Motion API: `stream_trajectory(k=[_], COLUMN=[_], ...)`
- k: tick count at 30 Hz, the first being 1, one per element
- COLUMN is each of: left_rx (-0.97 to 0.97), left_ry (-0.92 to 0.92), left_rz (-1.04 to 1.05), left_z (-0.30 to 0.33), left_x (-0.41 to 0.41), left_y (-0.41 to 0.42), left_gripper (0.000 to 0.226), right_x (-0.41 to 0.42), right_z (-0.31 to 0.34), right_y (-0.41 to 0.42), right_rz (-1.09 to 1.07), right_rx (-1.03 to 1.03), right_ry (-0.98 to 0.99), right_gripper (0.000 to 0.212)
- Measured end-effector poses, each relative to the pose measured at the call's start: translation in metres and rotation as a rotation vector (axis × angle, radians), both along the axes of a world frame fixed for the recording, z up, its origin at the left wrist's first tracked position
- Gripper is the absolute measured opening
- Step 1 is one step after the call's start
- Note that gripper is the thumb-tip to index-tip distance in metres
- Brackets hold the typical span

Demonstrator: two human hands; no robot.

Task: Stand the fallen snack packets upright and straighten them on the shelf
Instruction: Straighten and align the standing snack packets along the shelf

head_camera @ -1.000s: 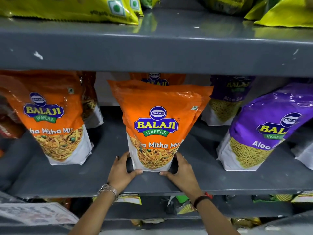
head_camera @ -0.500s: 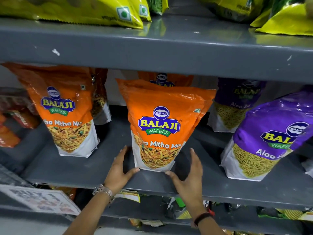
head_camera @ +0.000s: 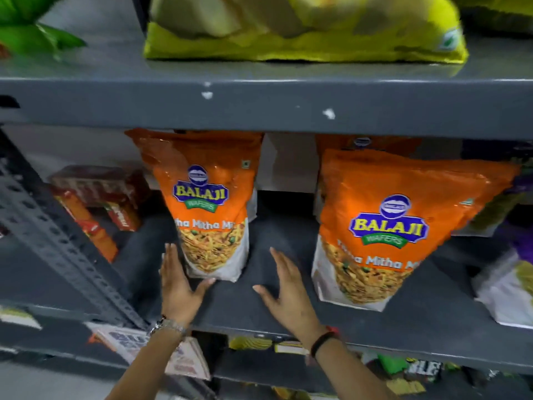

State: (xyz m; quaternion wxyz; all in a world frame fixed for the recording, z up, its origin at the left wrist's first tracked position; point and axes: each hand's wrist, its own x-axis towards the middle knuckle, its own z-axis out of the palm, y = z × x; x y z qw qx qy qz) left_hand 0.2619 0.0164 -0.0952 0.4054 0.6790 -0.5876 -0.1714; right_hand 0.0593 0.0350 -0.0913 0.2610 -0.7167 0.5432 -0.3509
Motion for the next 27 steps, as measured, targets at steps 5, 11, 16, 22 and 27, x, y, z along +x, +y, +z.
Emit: stream_trajectory(k=[5,11,16,22,27], left_rx=[0.184,0.191,0.176,0.19,0.202], left_ry=[0.058,0.097,0.043,-0.007,-0.009], left_rz=[-0.118,-0.142,-0.152,-0.184,-0.197], left_z=[-0.004,-0.008,-0.012,-0.016,-0.017], left_x=[0.025,0.032,0.037,0.043,0.044], left_y=[-0.028,-0.032,-0.021,-0.012,-0.013], left_gripper=[0.099,0.074,0.071,0.076,0.075], right_x=[0.036,0.047,0.048,0.053,0.054], right_z=[-0.002,-0.011,-0.018,-0.022,-0.022], right_y=[-0.049,-0.062,-0.049,-0.037,-0.038], right_rz=[0.074,0.109,0.068,0.036,0.032], right_rx=[0.24,0.226,0.164,0.146,0.135], right_ry=[-0.064,-0.026,0.055,0.076,0.085], right_gripper=[0.103,0.083,0.079,0.082,0.083])
